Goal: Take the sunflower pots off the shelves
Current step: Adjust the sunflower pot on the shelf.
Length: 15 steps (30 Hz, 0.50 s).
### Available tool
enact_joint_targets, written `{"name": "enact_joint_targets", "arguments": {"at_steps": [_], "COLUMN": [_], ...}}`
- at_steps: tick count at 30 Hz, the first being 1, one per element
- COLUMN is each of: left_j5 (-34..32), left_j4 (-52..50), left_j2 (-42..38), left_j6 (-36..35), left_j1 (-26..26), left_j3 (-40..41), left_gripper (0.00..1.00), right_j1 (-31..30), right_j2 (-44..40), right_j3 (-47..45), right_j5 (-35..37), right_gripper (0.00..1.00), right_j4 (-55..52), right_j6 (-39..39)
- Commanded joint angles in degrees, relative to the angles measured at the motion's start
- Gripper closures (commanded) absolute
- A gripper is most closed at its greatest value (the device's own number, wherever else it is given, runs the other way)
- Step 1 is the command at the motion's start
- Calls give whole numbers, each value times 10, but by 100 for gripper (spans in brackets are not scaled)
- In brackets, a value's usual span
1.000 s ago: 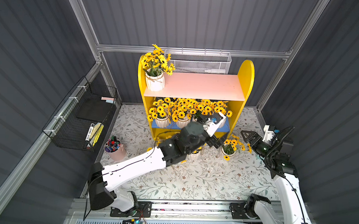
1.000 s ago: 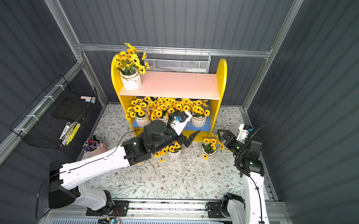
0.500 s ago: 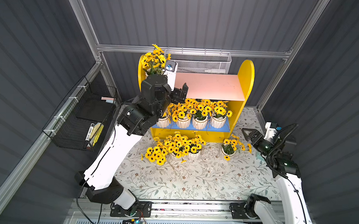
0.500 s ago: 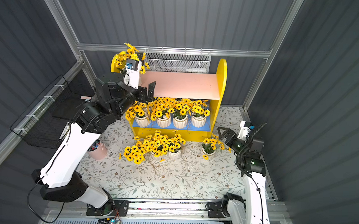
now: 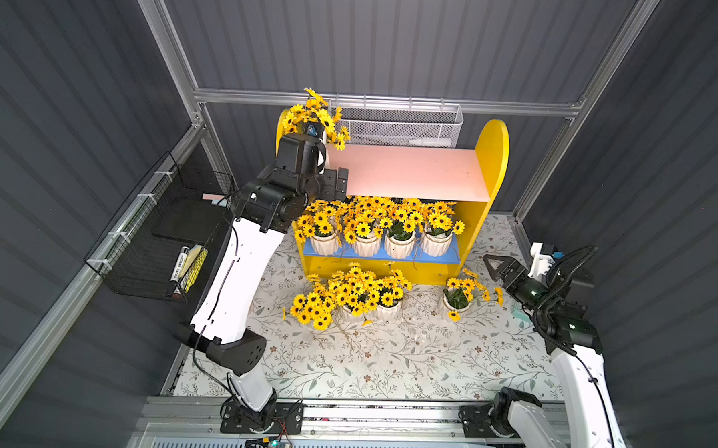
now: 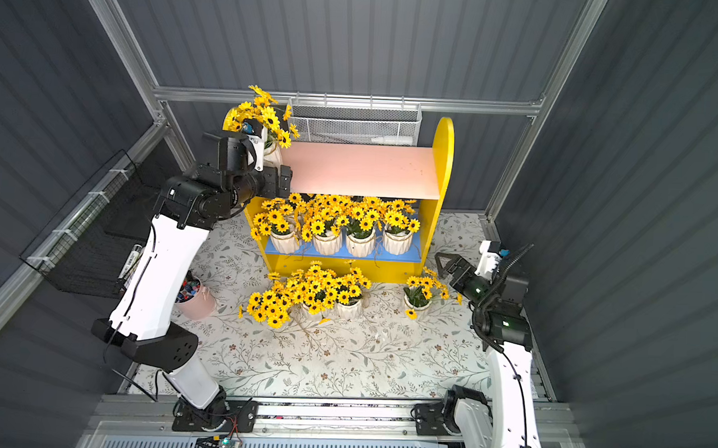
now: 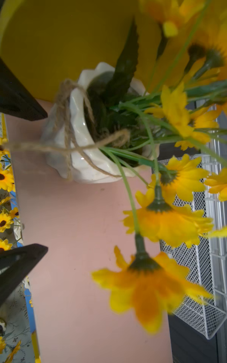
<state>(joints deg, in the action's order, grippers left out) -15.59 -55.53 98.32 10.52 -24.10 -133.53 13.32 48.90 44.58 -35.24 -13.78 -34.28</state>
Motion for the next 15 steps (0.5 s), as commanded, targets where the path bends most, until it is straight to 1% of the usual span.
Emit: {"name": "enact_joint_targets", "arguments": {"at_steps": [1, 3, 4, 7, 12, 15], "left_j5": [-17, -36, -57, -92, -122, -127], "left_j4": [8, 29, 35, 65, 87, 121], "left_j2": [-13, -19, -21, -35, -44, -52], "left_j6": [11, 6, 6, 16, 20, 9], "left_j1": [2, 3, 3, 3, 3, 3], "left_j3": [19, 37, 42, 71, 92, 113], "left_gripper": [1, 1, 1, 1, 1, 1], "right_j1": [-3, -3, -3, -2, -2, -2], "right_j2": [-1, -1, -1, 0, 2, 3], "right_j3": [7, 5, 4, 1, -3, -4], "right_j5": [-7, -4, -1, 1, 1, 3], "right_gripper": [1, 1, 1, 1, 1, 1], "right_j4": [-4, -3, -3, -1, 3, 5], "right_j6": [2, 2, 1, 1, 1, 2]}}
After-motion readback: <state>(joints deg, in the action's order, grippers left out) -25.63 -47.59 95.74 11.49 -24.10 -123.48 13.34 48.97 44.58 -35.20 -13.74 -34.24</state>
